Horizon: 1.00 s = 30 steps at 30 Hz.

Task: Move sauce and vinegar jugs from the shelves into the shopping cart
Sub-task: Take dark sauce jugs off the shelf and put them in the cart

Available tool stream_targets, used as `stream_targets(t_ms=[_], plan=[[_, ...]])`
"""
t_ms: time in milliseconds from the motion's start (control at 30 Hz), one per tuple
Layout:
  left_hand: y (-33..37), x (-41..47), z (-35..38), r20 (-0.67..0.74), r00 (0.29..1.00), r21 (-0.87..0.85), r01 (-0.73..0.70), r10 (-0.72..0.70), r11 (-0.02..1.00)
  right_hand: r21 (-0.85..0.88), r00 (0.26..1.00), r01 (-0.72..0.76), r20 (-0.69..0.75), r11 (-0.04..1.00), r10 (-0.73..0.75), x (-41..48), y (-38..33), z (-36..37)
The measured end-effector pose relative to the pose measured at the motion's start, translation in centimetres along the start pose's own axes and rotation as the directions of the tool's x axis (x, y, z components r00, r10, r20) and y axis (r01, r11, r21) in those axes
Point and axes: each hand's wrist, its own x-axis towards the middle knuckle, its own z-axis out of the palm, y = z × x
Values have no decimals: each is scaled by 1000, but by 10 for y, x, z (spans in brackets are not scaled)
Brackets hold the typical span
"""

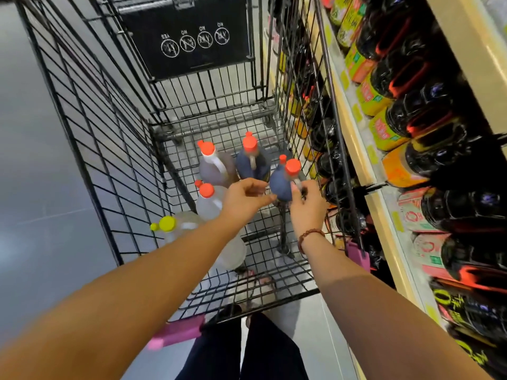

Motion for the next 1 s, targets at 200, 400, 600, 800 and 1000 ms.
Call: stream_targets(t_ms=[200, 400, 600, 800, 1000], plan=[[-1, -3, -1, 18, 1000, -39, 11, -10, 999, -72, 997, 71, -2, 995, -71, 3, -4, -8], [10, -10, -9, 68, 996, -60, -55, 59, 997, 2, 982, 190, -9, 982, -190, -4, -25, -35], [45, -23, -23, 189, 971, -86, -130, 144, 988, 137, 959, 282, -11, 950, -283, -14, -66, -83], [110, -46, -28, 364, 896, -98, -235, 255, 967, 146, 910, 398, -188, 906, -370, -25, -123, -139], [167, -84, -13, 557, 775, -134, -271, 299, 953, 219, 886, 403, -338, 889, -319, -44, -158, -197]])
